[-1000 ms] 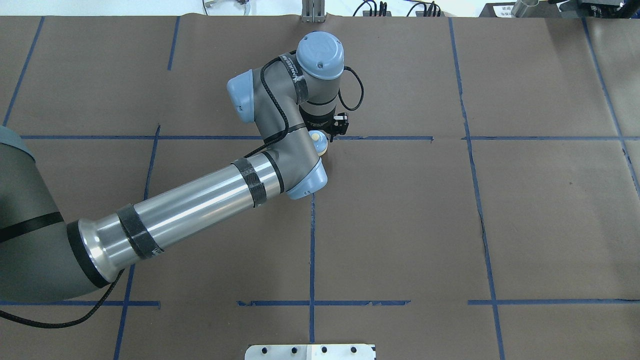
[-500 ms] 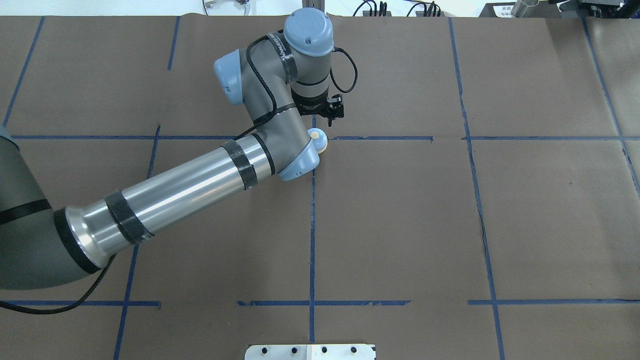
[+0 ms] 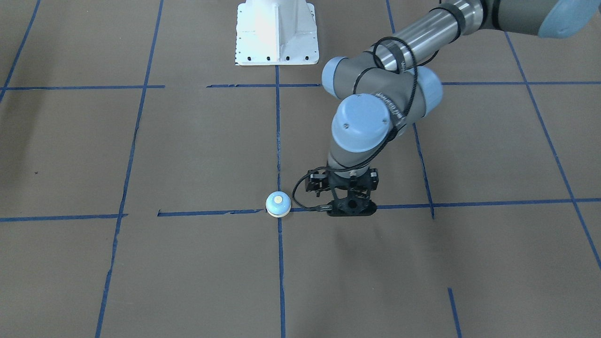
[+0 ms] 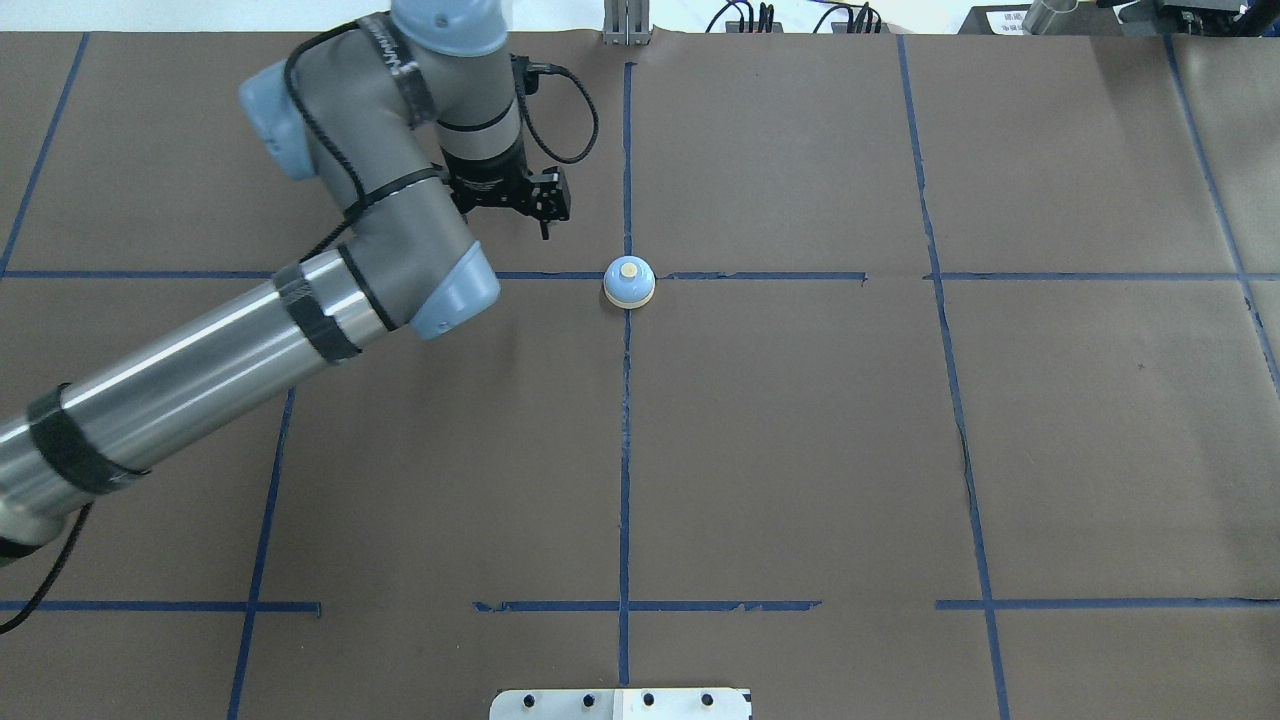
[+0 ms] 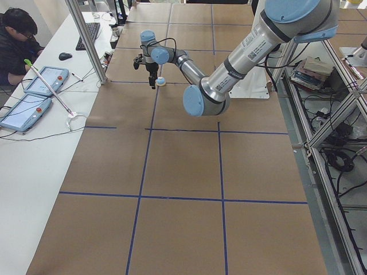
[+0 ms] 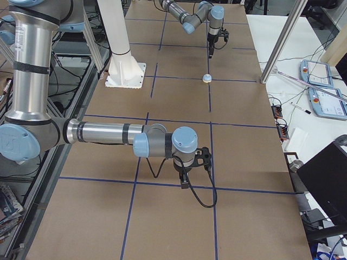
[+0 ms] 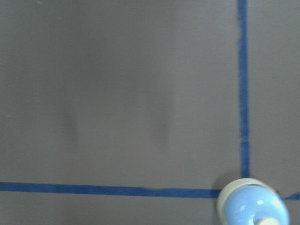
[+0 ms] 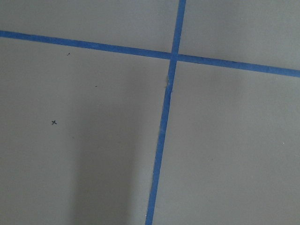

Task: Place and press bell with both arms
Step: 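Open the left gripper and withdraw the left arm away from the bell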

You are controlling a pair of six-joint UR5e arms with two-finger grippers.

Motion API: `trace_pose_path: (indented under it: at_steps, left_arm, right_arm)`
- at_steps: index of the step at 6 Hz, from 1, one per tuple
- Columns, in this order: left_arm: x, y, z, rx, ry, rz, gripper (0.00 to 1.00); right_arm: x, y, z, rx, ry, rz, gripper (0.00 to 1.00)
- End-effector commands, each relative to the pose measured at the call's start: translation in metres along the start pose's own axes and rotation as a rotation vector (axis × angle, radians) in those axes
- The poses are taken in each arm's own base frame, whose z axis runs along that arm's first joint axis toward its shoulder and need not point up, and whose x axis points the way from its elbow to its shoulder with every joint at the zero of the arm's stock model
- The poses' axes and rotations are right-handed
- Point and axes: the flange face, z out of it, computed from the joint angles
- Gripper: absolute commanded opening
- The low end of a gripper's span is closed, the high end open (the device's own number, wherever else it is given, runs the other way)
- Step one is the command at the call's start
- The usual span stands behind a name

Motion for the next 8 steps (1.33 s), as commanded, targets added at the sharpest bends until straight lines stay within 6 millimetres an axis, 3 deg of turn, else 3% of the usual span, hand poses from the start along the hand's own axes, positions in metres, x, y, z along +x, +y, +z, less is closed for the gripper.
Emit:
trace_pose_path:
  at_steps: [1,2,3,4,5,6,7,8]
  left_arm:
    - [-0.153,0.052,-0.042,0.050,-0.021,0.107,1.00]
    - [-0.219,0.047,-0.058,0.017,0.016,0.100,1.00]
    - [-0.307,0.047,-0.071,0.016,0.001,0.135,1.00]
    - [-0.381,0.053,-0.080,0.013,-0.016,0.146,1.00]
    - [-0.463,0.074,-0.087,0.008,-0.042,0.138,1.00]
    - [-0.541,0.112,-0.090,-0.001,-0.053,0.093,1.00]
    - [-0.597,0.150,-0.092,-0.010,-0.059,0.082,1.00]
    - [-0.613,0.163,-0.100,0.004,0.012,0.043,1.00]
  right_arm:
    - [-0.009,-0.007,-0.004,0.020,0.002,-0.035,1.00]
    - [-0.018,-0.011,-0.001,0.023,0.001,-0.062,1.00]
    - [-0.051,-0.020,-0.001,0.018,-0.004,-0.093,1.00]
    - [-0.089,-0.036,-0.006,0.030,-0.015,-0.062,1.00]
    - [-0.140,-0.056,-0.007,0.032,-0.035,-0.031,1.00]
    - [-0.192,-0.081,-0.008,0.042,-0.059,-0.004,1.00]
    - [-0.258,-0.107,-0.006,0.042,-0.092,0.016,1.00]
    - [-0.339,-0.128,0.007,0.044,-0.096,0.052,1.00]
